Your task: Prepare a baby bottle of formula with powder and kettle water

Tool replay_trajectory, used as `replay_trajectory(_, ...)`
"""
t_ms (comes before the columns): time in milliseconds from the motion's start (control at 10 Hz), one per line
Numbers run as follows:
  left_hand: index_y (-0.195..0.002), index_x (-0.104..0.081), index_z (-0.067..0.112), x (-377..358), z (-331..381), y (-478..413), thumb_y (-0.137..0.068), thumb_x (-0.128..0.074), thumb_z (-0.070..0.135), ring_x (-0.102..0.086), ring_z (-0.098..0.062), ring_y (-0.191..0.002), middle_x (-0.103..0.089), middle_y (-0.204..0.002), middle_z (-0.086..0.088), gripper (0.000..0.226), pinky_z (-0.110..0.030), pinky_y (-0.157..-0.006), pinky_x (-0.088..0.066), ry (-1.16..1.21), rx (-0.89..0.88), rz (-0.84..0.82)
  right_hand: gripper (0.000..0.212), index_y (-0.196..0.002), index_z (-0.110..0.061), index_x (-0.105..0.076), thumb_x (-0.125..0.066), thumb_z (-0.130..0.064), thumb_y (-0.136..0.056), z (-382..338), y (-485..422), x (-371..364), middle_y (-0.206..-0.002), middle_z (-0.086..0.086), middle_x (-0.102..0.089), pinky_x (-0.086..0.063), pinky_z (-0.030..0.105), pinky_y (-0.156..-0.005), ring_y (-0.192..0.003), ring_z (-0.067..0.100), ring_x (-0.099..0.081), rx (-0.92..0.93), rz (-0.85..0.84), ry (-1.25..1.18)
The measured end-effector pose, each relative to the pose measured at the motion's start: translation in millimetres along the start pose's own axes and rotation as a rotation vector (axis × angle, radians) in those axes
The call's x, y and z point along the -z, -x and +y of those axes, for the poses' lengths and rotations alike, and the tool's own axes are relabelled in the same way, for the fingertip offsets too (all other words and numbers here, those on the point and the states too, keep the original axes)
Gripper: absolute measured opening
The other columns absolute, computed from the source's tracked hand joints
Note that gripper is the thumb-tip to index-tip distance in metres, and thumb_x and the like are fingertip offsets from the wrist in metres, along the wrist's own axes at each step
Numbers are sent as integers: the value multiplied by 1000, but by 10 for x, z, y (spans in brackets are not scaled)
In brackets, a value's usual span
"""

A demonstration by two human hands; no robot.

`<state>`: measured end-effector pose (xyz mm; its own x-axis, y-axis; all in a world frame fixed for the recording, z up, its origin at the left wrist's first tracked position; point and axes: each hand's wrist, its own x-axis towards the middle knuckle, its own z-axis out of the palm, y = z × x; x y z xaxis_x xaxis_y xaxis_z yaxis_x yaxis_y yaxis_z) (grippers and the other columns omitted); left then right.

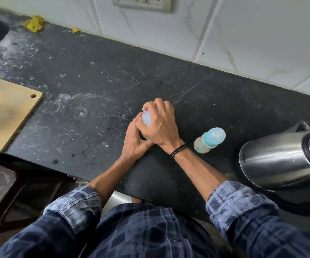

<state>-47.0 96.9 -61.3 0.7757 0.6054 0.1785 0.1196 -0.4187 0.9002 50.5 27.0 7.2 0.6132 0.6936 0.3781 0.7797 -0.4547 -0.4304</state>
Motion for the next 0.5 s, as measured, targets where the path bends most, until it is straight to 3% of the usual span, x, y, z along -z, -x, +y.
replay_trajectory(100, -144, -37, 55, 0, 20, -8, -76, -79, 50, -48, 6, -129, -44, -140, 41, 80, -21, -105, -41, 29, 34, -10, 27, -97, -8, -67, -76, -30, -83, -7, -12, 1, -96, 10, -60, -46, 43, -75, -85, 30, -53, -10, 2, 0)
replay_trajectory(200, -149, -41, 41, 14, -6, -29, -75, -81, 52, -51, -3, -132, -49, -143, 30, 84, -29, -107, -46, 38, 35, -40, 28, -97, -9, -67, -75, -31, -82, -21, -9, 22, -96, 8, -60, -47, 44, -74, -86, 29, -53, -12, -11, 2)
replay_trajectory(300, -147, -47, 21, 50, -56, -87, -73, -85, 54, -58, -16, -125, -57, -138, 11, 89, -48, -101, -52, 40, 39, -78, 30, -99, -10, -68, -76, -34, -82, -2, -29, 35, -97, 8, -60, -48, 44, -75, -87, 29, -53, -12, -25, -1)
replay_trajectory(400, -143, -46, 31, 109, 48, -107, -70, -87, 55, -59, -6, -121, -57, -130, 24, 87, -41, -98, -53, 9, 57, -90, 30, -103, -11, -70, -78, -35, -86, -44, 5, 104, -104, 7, -63, -48, 45, -82, -95, 30, -57, -20, -40, -47)
replay_trajectory(500, -149, -37, 34, 126, 68, -106, -69, -88, 55, -51, 3, -130, -50, -139, 30, 97, -32, -106, -47, 37, 56, -115, 31, -111, -12, -71, -71, -36, -91, -14, 17, 210, -116, 6, -64, -46, 46, -92, -108, 30, -58, -43, 32, -142)
